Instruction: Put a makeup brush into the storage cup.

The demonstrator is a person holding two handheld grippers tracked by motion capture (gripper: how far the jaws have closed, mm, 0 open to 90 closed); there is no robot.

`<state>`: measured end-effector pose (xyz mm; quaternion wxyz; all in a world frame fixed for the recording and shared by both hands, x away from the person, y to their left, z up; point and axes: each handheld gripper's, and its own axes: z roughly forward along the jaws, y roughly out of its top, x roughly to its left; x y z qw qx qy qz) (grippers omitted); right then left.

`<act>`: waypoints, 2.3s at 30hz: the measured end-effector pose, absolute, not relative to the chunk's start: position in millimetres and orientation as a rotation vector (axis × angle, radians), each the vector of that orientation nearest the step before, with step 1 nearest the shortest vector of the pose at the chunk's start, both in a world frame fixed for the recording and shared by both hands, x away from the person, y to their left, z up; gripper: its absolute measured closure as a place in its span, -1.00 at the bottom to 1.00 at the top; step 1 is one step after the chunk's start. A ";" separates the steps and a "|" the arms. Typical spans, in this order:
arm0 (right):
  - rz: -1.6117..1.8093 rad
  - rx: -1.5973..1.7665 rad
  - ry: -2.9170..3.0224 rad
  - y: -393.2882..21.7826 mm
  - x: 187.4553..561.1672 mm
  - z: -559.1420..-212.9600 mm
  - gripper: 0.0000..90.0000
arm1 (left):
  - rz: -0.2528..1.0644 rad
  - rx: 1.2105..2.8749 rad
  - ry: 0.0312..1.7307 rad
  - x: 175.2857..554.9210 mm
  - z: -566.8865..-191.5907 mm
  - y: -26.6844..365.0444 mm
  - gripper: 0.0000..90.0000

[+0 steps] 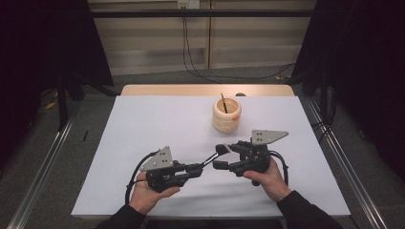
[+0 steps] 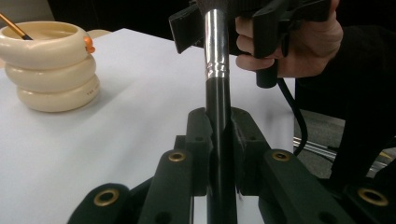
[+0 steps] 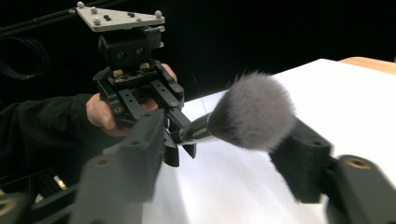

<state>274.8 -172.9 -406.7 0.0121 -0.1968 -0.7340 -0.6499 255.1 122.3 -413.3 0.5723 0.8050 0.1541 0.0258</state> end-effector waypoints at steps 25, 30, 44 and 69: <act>-1.996 -0.566 -2.253 -176.2 277.4 -407.0 0.62 | 0.044 1.921 0.344 257.9 -423.0 118.3 0.75; -1.992 -0.549 -2.239 -175.0 276.8 -405.9 0.67 | 0.054 1.927 0.343 258.8 -426.4 116.8 0.71; -1.991 -0.546 -2.248 -174.1 275.5 -402.5 0.70 | 0.066 1.906 0.371 261.5 -430.8 117.8 0.57; -2.000 -0.561 -2.284 -176.3 275.6 -400.7 0.70 | 0.119 1.905 0.476 265.2 -429.5 119.4 -0.68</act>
